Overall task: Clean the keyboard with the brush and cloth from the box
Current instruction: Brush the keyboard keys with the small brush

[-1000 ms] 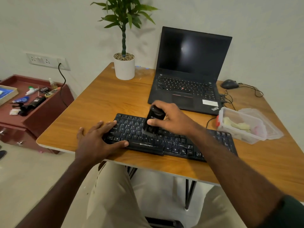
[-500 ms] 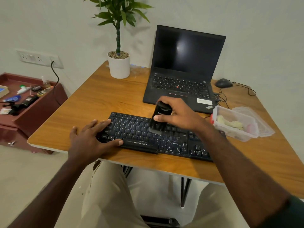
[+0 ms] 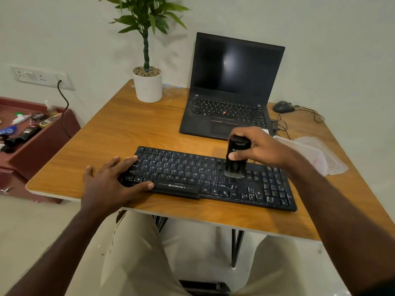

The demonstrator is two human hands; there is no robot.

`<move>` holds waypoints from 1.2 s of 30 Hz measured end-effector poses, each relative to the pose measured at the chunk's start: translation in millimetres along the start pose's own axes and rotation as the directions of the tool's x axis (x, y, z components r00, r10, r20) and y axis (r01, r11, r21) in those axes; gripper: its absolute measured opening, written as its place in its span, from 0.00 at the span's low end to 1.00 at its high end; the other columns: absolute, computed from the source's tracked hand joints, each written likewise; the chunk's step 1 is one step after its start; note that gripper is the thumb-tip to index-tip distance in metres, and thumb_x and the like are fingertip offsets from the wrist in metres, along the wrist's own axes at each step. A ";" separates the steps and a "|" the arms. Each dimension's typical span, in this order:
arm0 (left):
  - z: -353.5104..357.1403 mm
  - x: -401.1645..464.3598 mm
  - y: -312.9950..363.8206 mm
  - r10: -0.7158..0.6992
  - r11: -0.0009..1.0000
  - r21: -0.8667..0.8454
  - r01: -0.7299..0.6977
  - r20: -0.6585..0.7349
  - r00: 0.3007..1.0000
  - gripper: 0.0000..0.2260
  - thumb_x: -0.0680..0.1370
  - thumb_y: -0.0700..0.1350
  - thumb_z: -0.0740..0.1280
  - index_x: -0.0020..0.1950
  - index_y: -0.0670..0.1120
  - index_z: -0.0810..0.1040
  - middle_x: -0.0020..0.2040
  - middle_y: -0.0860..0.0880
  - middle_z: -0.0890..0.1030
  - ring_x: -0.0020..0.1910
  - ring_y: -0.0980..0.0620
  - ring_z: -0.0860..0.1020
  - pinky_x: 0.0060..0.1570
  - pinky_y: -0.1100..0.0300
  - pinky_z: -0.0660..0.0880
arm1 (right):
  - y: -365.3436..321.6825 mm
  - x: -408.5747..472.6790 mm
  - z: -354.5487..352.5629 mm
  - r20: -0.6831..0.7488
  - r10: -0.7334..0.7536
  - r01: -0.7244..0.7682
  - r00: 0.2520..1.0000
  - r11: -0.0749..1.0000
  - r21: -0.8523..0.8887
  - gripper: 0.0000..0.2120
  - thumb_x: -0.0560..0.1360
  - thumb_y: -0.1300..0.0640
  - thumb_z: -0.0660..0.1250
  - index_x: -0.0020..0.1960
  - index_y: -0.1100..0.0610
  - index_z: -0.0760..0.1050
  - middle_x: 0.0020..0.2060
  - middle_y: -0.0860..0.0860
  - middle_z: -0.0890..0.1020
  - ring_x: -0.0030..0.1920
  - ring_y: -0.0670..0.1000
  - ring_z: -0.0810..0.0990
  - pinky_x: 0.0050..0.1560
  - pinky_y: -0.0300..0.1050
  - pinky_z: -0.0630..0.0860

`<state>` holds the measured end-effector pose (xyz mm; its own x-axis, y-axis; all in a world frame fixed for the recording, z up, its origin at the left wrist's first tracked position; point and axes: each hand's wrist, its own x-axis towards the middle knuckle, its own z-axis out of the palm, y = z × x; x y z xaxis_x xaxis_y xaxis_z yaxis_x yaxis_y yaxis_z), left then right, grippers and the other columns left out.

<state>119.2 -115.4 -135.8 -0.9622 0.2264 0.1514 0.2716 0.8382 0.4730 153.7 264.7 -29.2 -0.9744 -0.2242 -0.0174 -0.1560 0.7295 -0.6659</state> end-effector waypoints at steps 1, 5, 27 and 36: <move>0.4 0.0 0.5 0.000 1.000 0.004 0.000 -0.001 1.000 0.47 0.60 0.81 0.57 0.74 0.60 0.69 0.75 0.45 0.70 0.75 0.48 0.64 0.74 0.39 0.48 | -2.3 0.7 4.6 -0.041 -0.025 0.026 0.999 0.999 0.026 0.12 0.73 0.56 0.76 0.51 0.58 0.76 0.43 0.54 0.82 0.45 0.53 0.82 0.43 0.50 0.77; -1.9 -1.2 3.1 -0.012 1.000 0.014 0.012 0.009 1.000 0.47 0.60 0.81 0.57 0.74 0.60 0.69 0.75 0.47 0.71 0.75 0.48 0.65 0.74 0.39 0.48 | -8.9 4.5 32.1 -0.007 -0.098 0.098 0.995 0.995 -0.024 0.12 0.75 0.54 0.75 0.53 0.56 0.75 0.44 0.50 0.81 0.46 0.50 0.82 0.44 0.48 0.79; -1.6 -0.5 3.4 -0.006 1.000 0.029 0.005 0.007 1.000 0.47 0.60 0.81 0.57 0.74 0.59 0.69 0.74 0.47 0.71 0.75 0.47 0.65 0.74 0.38 0.50 | -1.6 -4.0 13.3 0.119 -0.012 0.024 0.993 0.994 -0.106 0.09 0.74 0.56 0.76 0.48 0.50 0.76 0.41 0.46 0.80 0.42 0.43 0.80 0.43 0.43 0.76; -1.7 -0.9 2.8 -0.017 1.000 0.018 0.017 0.007 1.000 0.47 0.59 0.82 0.56 0.74 0.60 0.69 0.75 0.45 0.70 0.75 0.48 0.64 0.74 0.40 0.48 | -11.1 3.9 6.9 0.169 0.022 0.003 0.985 0.989 -0.145 0.10 0.74 0.56 0.76 0.47 0.47 0.74 0.41 0.45 0.79 0.42 0.43 0.79 0.43 0.41 0.73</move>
<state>120.8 -114.1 -133.1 -0.9667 0.2158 0.1372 0.2551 0.8506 0.4598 152.8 251.2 -27.0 -0.9363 -0.3139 -0.1573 -0.1807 0.8148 -0.5508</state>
